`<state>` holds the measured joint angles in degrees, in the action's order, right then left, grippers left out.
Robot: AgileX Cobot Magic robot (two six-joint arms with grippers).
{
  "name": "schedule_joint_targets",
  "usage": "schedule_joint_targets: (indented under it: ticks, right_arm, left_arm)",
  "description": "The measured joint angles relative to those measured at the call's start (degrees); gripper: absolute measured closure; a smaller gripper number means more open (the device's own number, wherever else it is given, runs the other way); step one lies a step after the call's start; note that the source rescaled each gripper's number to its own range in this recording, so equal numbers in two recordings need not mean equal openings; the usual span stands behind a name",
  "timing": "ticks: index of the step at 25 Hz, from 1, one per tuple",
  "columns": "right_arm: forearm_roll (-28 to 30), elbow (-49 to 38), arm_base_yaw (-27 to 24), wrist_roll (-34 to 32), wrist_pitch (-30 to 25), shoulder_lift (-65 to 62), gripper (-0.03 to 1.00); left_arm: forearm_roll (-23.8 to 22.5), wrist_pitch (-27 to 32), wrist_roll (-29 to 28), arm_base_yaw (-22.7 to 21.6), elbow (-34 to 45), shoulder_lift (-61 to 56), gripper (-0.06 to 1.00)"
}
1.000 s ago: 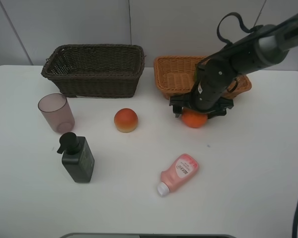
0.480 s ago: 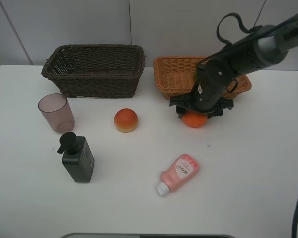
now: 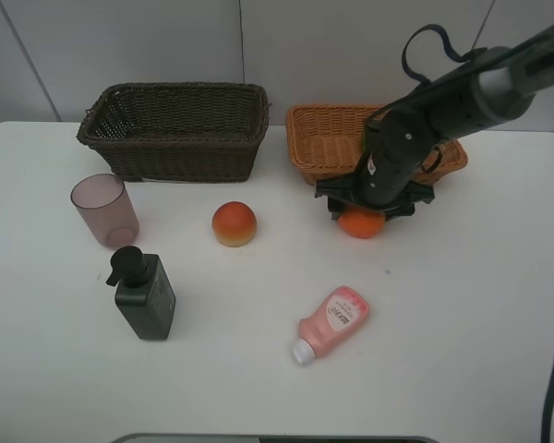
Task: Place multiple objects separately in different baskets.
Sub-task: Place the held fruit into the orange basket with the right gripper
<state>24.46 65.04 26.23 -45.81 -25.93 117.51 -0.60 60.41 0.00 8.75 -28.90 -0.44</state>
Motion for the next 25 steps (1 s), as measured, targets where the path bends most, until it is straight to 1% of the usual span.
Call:
schedule_joint_targets:
  ticks: [12,15,18,20,23,25]
  right_arm:
    - [-0.16,0.07,0.00,0.00,-0.46,-0.50,0.45]
    - [-0.46,-0.19,0.00,0.25,-3.69,-2.23,0.45]
    - [-0.93,-0.38,0.00,3.06,-6.99,-5.38,0.45]
    - [-2.03,-0.38,0.00,6.19,-8.83,-7.50,0.45]
    - [-5.34,-0.30,0.00,11.54,-11.83,-9.89,0.45]
    - [-8.47,0.77,0.00,15.37,-15.18,-10.47,0.45]
  left_arm:
    - [0.00,0.00,0.00,0.00,0.00,0.00,-0.01]
    - [0.00,0.00,0.00,0.00,0.00,0.00,-0.01]
    - [0.00,0.00,0.00,0.00,0.00,0.00,-0.01]
    - [0.00,0.00,0.00,0.00,0.00,0.00,-0.01]
    - [0.00,0.00,0.00,0.00,0.00,0.00,-0.01]
    - [0.00,0.00,0.00,0.00,0.00,0.00,-0.01]
